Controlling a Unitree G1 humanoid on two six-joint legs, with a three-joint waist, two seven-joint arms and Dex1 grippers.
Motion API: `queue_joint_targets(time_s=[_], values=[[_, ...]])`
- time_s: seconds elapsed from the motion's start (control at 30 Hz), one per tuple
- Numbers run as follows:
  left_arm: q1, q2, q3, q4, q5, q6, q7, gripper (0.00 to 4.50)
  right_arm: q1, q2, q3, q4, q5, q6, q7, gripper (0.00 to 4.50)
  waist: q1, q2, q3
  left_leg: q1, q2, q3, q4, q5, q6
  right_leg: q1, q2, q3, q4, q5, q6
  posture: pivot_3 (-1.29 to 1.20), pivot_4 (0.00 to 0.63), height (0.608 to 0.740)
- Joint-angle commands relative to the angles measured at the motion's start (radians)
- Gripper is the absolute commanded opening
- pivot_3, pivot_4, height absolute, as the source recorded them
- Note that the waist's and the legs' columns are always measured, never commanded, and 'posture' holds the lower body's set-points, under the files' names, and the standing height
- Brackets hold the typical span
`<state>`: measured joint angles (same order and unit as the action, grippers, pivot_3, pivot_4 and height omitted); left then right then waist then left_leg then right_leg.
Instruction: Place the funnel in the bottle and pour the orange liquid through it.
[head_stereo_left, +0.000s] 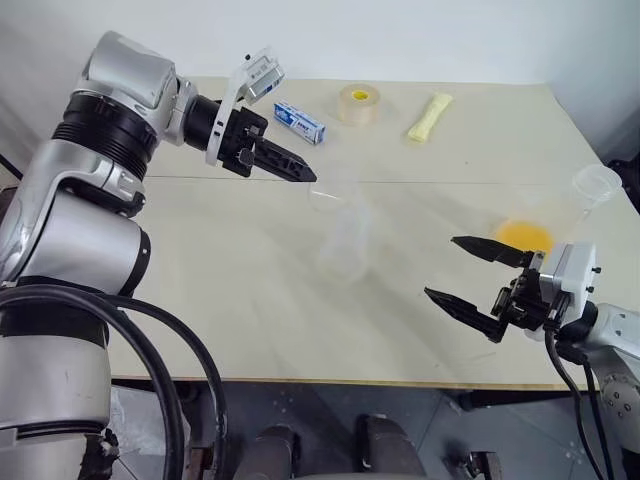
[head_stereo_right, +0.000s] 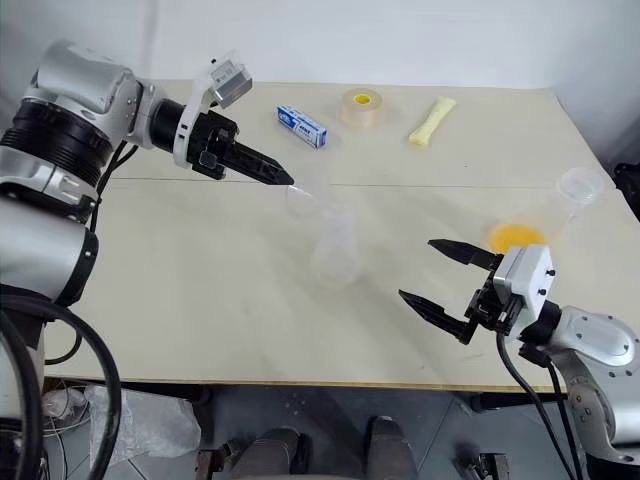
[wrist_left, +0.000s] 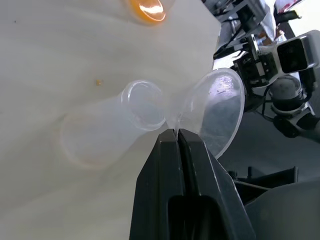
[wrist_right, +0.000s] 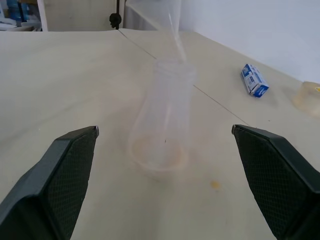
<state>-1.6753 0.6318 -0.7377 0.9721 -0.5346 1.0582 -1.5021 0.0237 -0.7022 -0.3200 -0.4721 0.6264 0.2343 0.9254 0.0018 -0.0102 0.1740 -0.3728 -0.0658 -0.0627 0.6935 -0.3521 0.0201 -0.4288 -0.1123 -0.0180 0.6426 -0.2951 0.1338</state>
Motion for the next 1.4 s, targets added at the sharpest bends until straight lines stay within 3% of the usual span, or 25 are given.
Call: queue_joint_targets(time_s=[0.03,0.53,1.03,1.13,1.4], values=[[-0.045,-0.010,-0.034,0.024,-0.026,-0.045,-0.112,0.02,0.007,0.009,-0.009,-0.043,0.003,-0.025,-0.010,4.50,0.000,0.000,0.000,0.000,0.000,0.000,0.000,0.000,0.000,0.000,0.000,0.000,0.000,0.000,0.000,0.00,0.150,0.740],[-0.099,-0.115,-0.122,0.164,0.020,-0.200,-0.112,0.02,0.005,0.023,0.006,-0.034,-0.013,-0.040,-0.024,4.50,0.001,-0.001,0.001,-0.001,0.000,0.000,0.000,0.000,0.000,0.000,0.000,-0.001,-0.001,0.000,0.000,0.00,0.150,0.740],[-0.122,-0.200,-0.108,0.245,0.092,-0.269,-0.112,0.02,0.041,0.043,0.005,-0.067,-0.026,-0.046,-0.040,4.50,0.000,-0.001,0.001,-0.001,-0.001,0.000,0.000,0.000,0.000,0.000,0.000,0.000,-0.001,0.000,0.000,0.00,0.150,0.740],[-0.130,-0.214,-0.086,0.255,0.097,-0.262,-0.112,0.57,0.051,0.046,0.002,-0.075,-0.027,-0.048,-0.043,4.50,0.000,-0.001,0.001,-0.001,0.000,0.000,0.000,0.000,0.000,0.000,0.000,-0.001,-0.001,0.000,0.000,0.00,0.150,0.740],[-0.138,-0.210,-0.029,0.248,0.098,-0.257,-0.112,3.08,0.071,0.044,-0.002,-0.088,-0.024,-0.055,-0.052,4.50,0.000,-0.001,0.001,-0.001,-0.001,0.000,0.000,0.000,0.000,0.000,0.000,0.000,-0.001,0.000,0.000,0.00,0.150,0.740]])
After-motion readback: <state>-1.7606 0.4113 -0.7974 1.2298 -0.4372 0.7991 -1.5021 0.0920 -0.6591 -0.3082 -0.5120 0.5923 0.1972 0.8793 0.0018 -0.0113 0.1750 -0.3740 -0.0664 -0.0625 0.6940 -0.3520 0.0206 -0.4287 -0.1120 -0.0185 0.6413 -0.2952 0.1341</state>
